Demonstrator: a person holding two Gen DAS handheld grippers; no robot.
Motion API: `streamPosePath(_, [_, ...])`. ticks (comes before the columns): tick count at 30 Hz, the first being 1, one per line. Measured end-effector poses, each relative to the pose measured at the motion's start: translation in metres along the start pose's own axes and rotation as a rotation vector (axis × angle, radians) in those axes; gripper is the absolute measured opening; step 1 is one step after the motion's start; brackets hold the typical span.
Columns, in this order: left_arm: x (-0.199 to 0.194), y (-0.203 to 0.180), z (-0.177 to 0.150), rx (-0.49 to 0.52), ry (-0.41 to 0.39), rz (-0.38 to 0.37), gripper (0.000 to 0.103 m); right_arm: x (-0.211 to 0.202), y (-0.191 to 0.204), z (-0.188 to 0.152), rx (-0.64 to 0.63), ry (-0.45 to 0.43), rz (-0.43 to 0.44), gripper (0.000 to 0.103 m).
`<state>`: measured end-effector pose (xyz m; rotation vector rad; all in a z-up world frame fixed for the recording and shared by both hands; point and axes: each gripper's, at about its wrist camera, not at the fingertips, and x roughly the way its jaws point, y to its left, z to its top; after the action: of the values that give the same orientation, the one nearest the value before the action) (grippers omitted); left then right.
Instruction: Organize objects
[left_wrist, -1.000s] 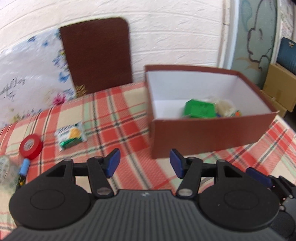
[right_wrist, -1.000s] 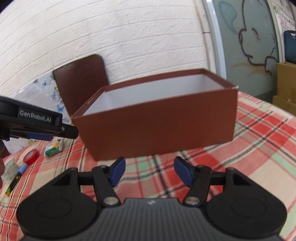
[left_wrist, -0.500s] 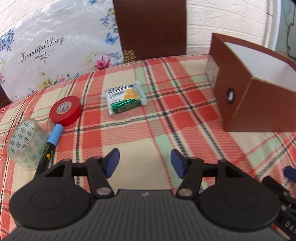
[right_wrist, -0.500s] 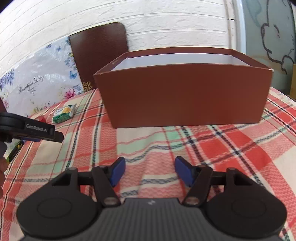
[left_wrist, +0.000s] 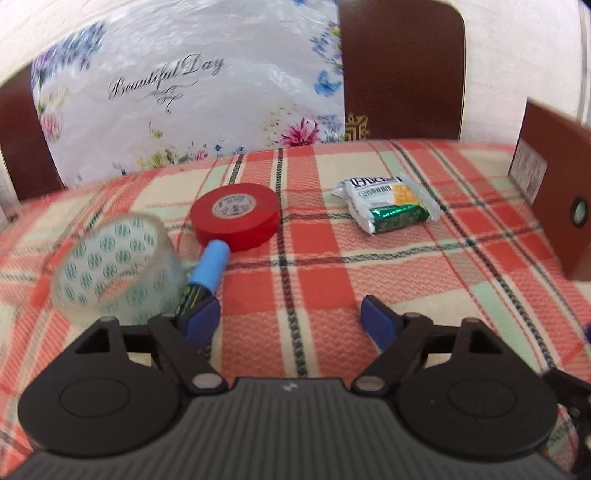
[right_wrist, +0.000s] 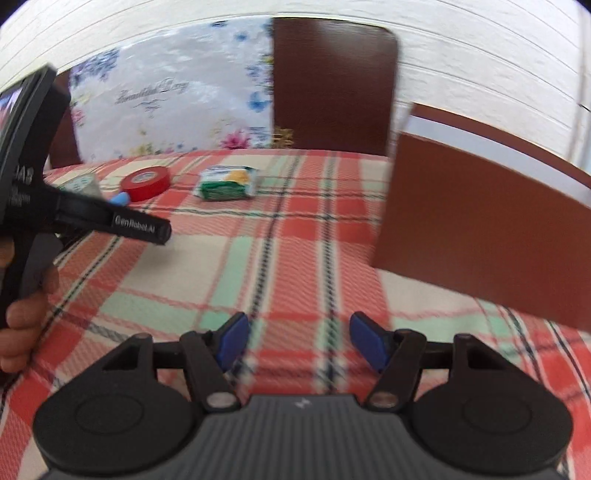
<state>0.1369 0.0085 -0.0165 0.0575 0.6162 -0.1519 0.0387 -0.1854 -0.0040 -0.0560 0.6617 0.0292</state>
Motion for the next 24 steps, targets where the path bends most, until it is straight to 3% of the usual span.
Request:
streamPosePath(3, [-0.006,0.010,-0.002,-0.062,-0.039,-0.056,0.085,0.019,0.014,0.014,-0.052,-0.018,0.029,0.063])
streamPosePath(13, [0.000,0.009,-0.004,-0.080,-0.067,-0.071,0.089,0.088,0.021,0.088,0.033,-0.145,0.072,0.070])
streamPosePath(16, [0.000,0.010,-0.005,-0.087,-0.070,-0.075,0.089,0.110,0.025,0.107,0.061,-0.155,0.129,0.076])
streamPosePath(18, [0.000,0.010,-0.005,-0.083,-0.070,-0.072,0.089,0.131,0.031,0.112,0.056,-0.113,0.203,0.079])
streamPosePath(20, [0.001,0.010,-0.005,-0.083,-0.070,-0.071,0.089,0.152,0.042,0.109,0.004,-0.026,0.172,0.074])
streamPosePath(22, [0.001,0.011,-0.004,-0.085,-0.070,-0.071,0.089,0.151,0.043,0.109,-0.007,-0.039,0.173,0.061])
streamPosePath(24, [0.001,0.009,-0.004,-0.080,-0.069,-0.067,0.089,0.150,0.039,0.107,0.009,-0.044,0.167,0.056])
